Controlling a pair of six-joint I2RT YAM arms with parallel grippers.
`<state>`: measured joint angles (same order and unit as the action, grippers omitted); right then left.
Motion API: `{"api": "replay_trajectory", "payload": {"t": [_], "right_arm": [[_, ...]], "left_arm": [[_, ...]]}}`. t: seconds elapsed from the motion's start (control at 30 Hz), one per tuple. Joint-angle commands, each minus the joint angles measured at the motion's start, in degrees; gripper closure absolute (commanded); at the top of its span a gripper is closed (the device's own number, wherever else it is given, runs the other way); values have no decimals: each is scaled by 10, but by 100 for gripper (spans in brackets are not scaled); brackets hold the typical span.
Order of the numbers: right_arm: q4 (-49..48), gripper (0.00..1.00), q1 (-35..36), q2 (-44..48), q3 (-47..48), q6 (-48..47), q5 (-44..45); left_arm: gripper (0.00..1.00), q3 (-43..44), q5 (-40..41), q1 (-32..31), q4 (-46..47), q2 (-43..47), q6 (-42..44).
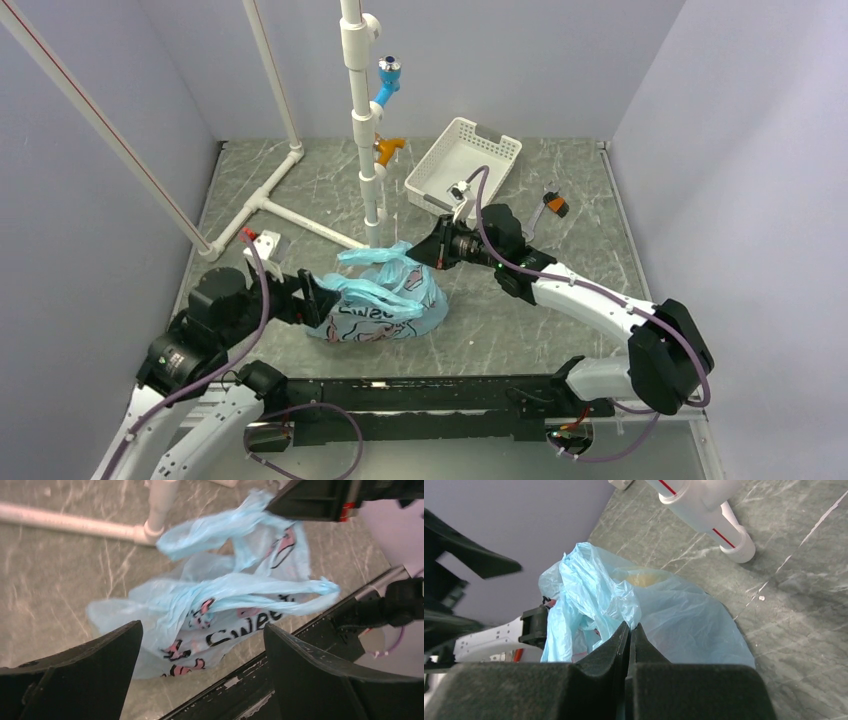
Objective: Take the fake fruits out of the plastic bag
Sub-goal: Untie the plastic bag at the center of the board.
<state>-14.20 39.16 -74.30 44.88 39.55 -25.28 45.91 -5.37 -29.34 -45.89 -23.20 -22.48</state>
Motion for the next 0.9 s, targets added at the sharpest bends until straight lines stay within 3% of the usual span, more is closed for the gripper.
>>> {"api": "replay_trajectory", "payload": {"t": [0.0, 0.17, 0.37, 0.5, 0.67, 0.77, 0.87], "right_arm": [[-7, 98, 1, -4, 17, -12, -20], [18, 97, 1, -2, 32, -15, -28], [34, 97, 1, 24, 24, -17, -5], [49, 97, 1, 16, 35, -23, -11], [93, 97, 1, 14, 55, -41, -8], [93, 97, 1, 18, 48, -41, -1], [87, 97, 1, 15, 41, -31, -1]], "left_arm": [[1, 111, -85, -3, 9, -74, 93], [1, 116, -123, -3, 48, -124, 206], [1, -14, -223, -3, 233, -78, 308], [1, -59, -281, -3, 262, -86, 341], [1, -134, -270, -3, 318, -89, 325], [2, -117, -234, -3, 284, -90, 328], [18, -111, -157, -3, 268, -86, 327]]}}
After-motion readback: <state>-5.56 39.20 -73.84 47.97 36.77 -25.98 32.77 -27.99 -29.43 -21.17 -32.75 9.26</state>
